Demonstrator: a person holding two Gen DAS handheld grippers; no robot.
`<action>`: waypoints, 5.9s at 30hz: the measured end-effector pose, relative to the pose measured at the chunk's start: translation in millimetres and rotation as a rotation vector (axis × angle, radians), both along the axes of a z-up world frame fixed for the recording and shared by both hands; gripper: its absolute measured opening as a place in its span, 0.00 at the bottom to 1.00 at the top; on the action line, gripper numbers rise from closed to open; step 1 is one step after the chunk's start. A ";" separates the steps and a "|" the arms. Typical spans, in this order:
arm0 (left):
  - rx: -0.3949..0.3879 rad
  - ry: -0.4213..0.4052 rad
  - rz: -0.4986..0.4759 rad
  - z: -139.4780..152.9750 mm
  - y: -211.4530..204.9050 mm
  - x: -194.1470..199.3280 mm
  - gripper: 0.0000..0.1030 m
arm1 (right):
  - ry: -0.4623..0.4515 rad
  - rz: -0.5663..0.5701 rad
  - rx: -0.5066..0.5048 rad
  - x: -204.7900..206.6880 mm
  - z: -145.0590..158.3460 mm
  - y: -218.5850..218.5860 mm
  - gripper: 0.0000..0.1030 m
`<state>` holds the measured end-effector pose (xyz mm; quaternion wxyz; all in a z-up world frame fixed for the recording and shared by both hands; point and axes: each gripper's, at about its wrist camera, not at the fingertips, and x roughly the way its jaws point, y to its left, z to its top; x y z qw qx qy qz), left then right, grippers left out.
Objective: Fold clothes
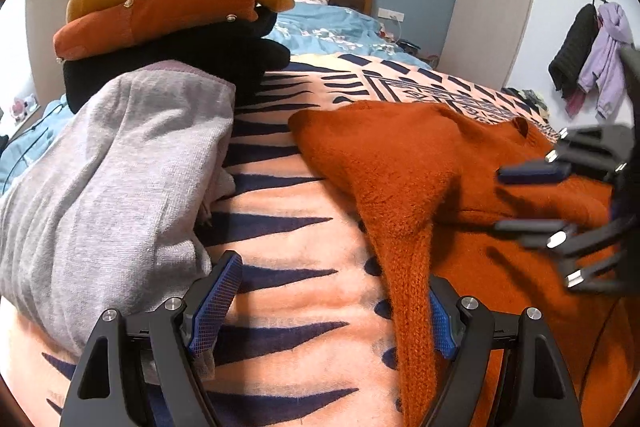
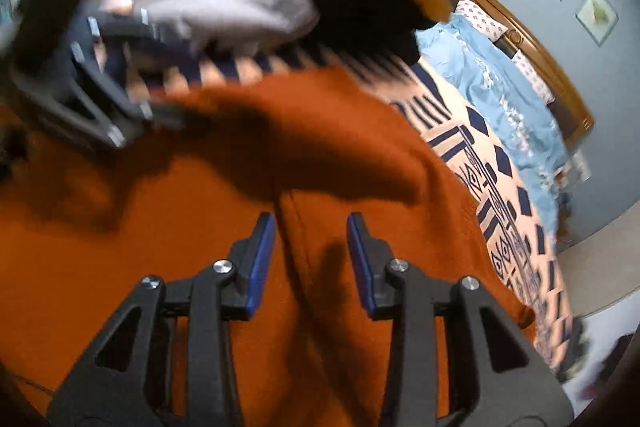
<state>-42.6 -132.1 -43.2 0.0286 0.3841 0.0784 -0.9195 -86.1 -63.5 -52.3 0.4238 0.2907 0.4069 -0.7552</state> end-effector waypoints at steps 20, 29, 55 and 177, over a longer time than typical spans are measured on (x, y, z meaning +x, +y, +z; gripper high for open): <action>0.086 0.065 0.060 9.9 -17.6 16.3 0.80 | -0.235 0.049 -0.121 32.1 14.0 26.0 0.29; 0.243 0.150 -0.085 29.8 -13.3 27.4 0.86 | -0.252 -0.211 -0.248 -49.2 32.2 77.1 0.55; 0.263 0.058 0.019 5.2 -29.6 -10.2 0.32 | -0.225 -0.021 -0.198 -80.7 28.2 -15.0 0.07; 0.328 -0.041 -0.559 40.1 162.6 14.8 0.81 | -0.493 -0.625 -0.611 -74.1 96.0 244.5 0.15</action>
